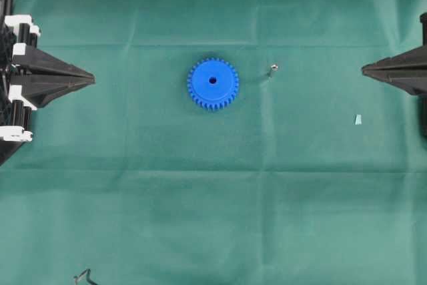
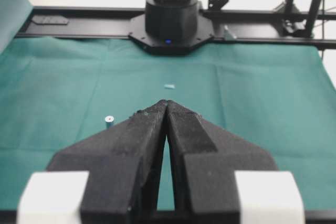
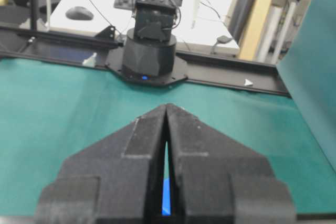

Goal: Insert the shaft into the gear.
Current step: 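Move the right gripper over the small silver shaft and lower it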

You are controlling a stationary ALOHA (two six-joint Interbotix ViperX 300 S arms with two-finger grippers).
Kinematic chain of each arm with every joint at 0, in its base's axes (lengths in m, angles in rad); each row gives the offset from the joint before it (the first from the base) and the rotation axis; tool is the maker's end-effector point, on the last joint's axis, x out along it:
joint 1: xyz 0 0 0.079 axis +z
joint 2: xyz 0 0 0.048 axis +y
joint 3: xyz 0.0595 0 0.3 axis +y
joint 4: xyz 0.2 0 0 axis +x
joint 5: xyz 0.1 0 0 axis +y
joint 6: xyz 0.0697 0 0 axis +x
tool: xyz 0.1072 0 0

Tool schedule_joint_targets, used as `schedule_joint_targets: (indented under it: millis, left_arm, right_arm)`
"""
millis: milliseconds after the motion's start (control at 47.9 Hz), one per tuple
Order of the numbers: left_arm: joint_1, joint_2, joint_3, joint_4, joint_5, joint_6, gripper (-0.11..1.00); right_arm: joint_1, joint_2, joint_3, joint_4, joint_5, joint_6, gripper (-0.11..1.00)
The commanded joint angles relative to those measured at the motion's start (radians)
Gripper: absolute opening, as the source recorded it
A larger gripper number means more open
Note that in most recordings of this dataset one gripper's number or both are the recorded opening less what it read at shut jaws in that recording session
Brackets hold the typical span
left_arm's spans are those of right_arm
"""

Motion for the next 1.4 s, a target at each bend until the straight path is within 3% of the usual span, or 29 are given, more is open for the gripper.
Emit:
schedule_joint_targets:
  millis: [0,313,542,605,814,897,1127,1377]
  left_arm:
    - [0.000,0.005,-0.052,0.029,0.002,0.008,0.00]
    - [-0.002,0.005,-0.060,0.029,0.015,0.011,0.00]
    - [-0.002,0.005,-0.060,0.029,0.015,0.011,0.00]
    - [-0.002,0.005,-0.060,0.029,0.015,0.009,0.00]
    - [-0.002,0.005,-0.060,0.029,0.011,0.011,0.00]
    - [-0.002,0.005,-0.060,0.029,0.009,0.012,0.00]
    - [-0.002,0.005,-0.060,0.029,0.015,0.014,0.00]
    - [-0.002,0.008,-0.058,0.029,0.015,0.014,0.00]
  right_arm:
    - [-0.009,0.005,-0.023,0.000,-0.005,0.003,0.02]
    - [-0.061,0.049,-0.106,0.000,0.150,0.006,0.02]
    - [-0.100,0.215,-0.144,0.012,0.138,0.011,0.07]
    - [-0.106,0.276,-0.152,0.021,0.107,0.014,0.18]
    - [-0.161,0.522,-0.189,0.081,0.075,0.012,0.81]
    - [-0.163,0.627,-0.206,0.081,0.075,0.012,0.96]
    - [-0.169,0.828,-0.232,0.084,0.048,0.012,0.95]
    - [-0.192,0.925,-0.225,0.097,-0.028,0.012,0.95]
